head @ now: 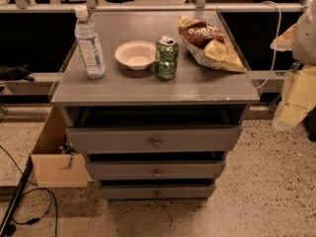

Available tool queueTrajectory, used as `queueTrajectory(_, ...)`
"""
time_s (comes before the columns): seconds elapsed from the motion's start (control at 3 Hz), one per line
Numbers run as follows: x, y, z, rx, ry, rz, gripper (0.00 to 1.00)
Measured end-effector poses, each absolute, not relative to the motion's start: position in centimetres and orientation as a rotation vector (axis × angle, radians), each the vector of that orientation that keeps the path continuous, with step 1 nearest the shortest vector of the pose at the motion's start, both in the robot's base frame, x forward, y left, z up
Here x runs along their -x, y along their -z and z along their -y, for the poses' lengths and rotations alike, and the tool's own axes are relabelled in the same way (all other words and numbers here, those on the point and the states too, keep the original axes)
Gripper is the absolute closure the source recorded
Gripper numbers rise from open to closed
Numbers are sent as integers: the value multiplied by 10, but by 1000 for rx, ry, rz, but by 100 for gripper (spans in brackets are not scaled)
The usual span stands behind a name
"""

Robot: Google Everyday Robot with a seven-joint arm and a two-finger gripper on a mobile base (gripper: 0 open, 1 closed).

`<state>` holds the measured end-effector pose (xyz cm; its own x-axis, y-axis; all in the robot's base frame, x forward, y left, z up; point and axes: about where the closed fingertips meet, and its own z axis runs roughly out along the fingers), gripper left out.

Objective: Open top drawer

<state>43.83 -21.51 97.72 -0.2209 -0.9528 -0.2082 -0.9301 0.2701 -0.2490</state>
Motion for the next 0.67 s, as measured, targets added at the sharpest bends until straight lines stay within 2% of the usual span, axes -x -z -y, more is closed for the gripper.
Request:
queueTrajectory(0.33, -438, -977, 215, 1722, 101, -2229, 0)
queueTrajectory(0.67, -432, -967, 204, 1657, -25, -2221, 0)
